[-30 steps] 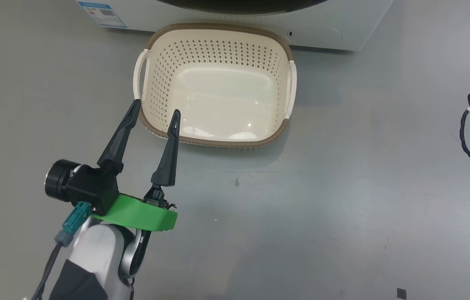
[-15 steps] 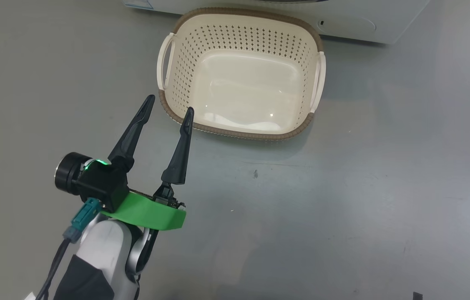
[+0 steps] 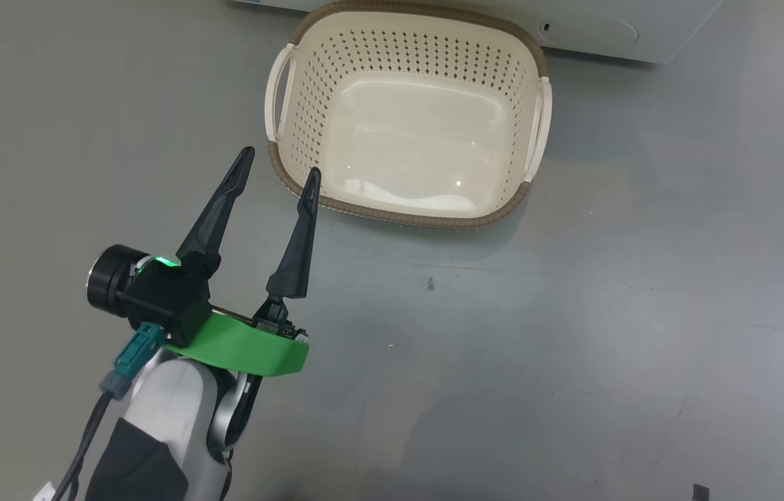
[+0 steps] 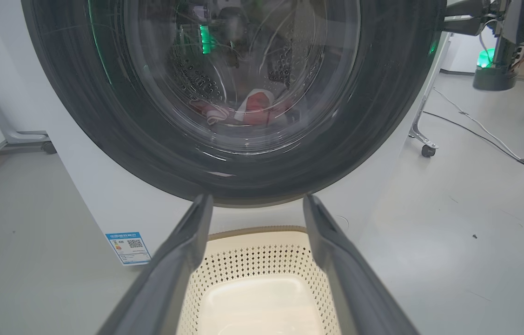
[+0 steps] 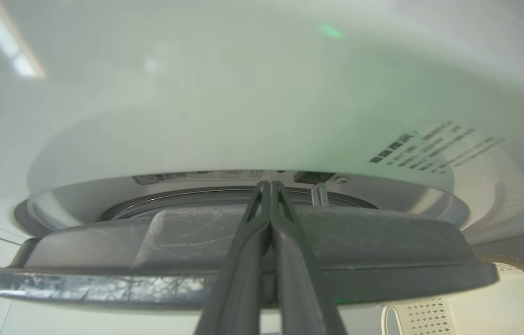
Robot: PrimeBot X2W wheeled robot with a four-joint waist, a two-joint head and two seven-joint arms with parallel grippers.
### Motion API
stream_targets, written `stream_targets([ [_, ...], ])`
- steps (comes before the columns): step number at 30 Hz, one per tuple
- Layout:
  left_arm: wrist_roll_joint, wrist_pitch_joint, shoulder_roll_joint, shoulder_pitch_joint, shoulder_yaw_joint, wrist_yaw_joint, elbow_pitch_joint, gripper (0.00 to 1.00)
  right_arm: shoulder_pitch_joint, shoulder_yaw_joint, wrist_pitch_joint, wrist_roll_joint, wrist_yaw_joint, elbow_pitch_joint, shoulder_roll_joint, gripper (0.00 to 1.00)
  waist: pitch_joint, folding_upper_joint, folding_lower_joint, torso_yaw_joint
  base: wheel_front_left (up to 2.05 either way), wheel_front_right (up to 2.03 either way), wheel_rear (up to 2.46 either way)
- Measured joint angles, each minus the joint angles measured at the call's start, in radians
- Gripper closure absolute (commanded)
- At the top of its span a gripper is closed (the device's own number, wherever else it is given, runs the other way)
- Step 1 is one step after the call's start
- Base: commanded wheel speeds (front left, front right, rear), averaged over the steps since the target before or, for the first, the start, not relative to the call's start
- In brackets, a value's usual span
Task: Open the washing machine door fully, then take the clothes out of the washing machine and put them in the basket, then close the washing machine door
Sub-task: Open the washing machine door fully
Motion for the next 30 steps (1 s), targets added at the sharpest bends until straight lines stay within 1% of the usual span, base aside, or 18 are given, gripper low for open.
stream_targets([
  [3, 0.000, 0.000, 0.000, -0.006, 0.000, 0.000, 0.000, 0.00, -0.007, 0.002, 0.020, 0.007, 0.001, 0.012, -0.006, 1.00, 0.000, 0.0000, 0.0000, 0.000, 0.00, 0.00, 0.00],
  [17, 0.000, 0.000, -0.001, -0.008, -0.002, 0.002, 0.007, 0.00, -0.017, -0.009, 0.128, 0.086, 0.052, 0.077, -0.015, 1.00, -0.013, 0.0000, -0.0001, -0.009, 0.00, 0.00, 0.00],
  [22, 0.000, 0.000, -0.001, -0.008, -0.003, 0.009, 0.012, 0.00, -0.012, -0.006, 0.172, 0.100, 0.057, 0.102, -0.017, 1.00, -0.029, 0.0000, -0.0001, -0.016, 0.00, 0.00, 0.00],
  [30, 0.007, 0.000, -0.001, -0.008, -0.002, 0.009, 0.025, 0.00, 0.019, 0.000, 0.230, 0.119, 0.080, 0.128, -0.013, 1.00, -0.058, 0.0000, -0.0001, -0.030, 0.00, 0.00, 0.00],
])
